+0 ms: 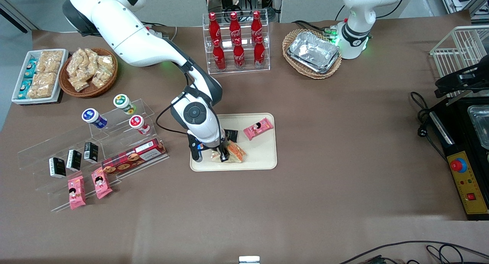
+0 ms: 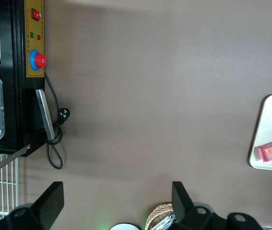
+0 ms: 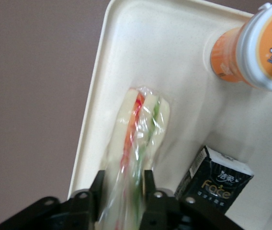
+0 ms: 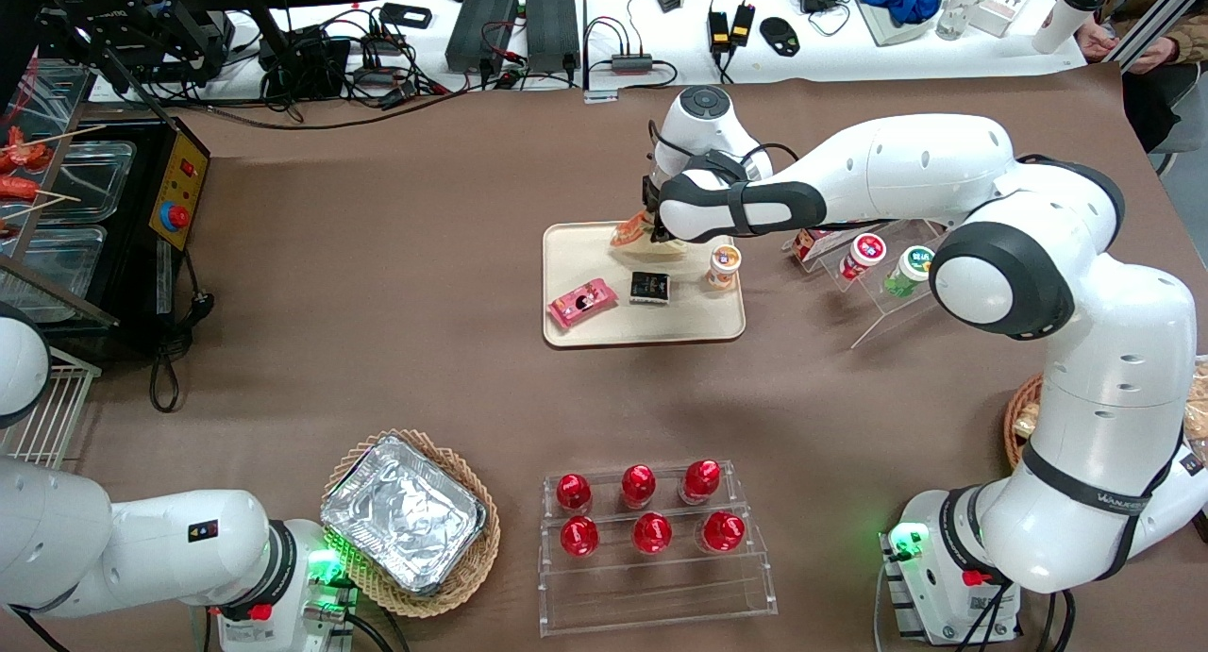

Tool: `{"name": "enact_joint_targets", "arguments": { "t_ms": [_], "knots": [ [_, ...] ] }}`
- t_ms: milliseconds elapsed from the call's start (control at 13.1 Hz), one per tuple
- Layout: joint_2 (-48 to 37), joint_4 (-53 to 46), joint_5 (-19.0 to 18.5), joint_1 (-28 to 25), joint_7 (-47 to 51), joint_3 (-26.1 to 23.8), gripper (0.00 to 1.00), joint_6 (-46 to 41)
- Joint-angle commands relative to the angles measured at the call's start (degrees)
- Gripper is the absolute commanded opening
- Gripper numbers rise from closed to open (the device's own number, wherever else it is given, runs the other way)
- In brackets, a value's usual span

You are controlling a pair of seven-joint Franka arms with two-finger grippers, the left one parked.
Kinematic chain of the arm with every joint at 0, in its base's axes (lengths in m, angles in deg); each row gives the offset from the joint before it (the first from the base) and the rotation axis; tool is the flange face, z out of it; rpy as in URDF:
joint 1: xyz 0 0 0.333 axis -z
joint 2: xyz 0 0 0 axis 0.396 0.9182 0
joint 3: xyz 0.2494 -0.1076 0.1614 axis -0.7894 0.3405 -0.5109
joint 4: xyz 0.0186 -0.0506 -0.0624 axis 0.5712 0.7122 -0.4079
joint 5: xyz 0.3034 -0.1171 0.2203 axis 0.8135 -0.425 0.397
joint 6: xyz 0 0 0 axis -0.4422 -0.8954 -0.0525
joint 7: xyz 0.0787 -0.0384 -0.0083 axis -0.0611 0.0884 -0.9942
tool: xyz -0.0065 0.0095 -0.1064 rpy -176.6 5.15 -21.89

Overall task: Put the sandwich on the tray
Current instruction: 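Lower the sandwich onto the tray beside the black box and open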

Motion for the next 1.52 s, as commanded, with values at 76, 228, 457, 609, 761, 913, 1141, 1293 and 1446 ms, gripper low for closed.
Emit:
{"name": "enact_joint_targets", "arguments": {
  "t_ms": [76, 228, 457, 609, 761, 913, 1141, 1293, 1446],
  "knots": [
    [1.95, -3.34, -2.07, 0.06, 1.8, -0.32, 0.87, 0.31],
    [2.22, -3.34, -2.07, 0.06, 1.62, -0.23, 0.91, 0.4],
    [2.04, -3.34, -2.07, 0.06, 1.62, -0.23, 0.99, 0.66],
    [1.78, -3.34, -2.07, 0.06, 1.71, -0.32, 0.99, 0.66],
    [0.73, -3.34, -2.07, 0.32, 1.45, -0.32, 0.99, 0.58],
    [-1.2, -3.34, -1.99, 0.76, 1.01, -0.4, 0.99, 0.05],
    [-3.84, -3.34, -1.99, 1.02, -1.52, -0.32, 1.0, -3.62],
    [-5.6, -3.34, -1.73, 1.55, -5.39, -0.32, 1.0, -6.62],
    [-7.35, -3.42, -1.37, 1.9, -7.86, -0.49, 1.0, -9.34]
  ]
}}
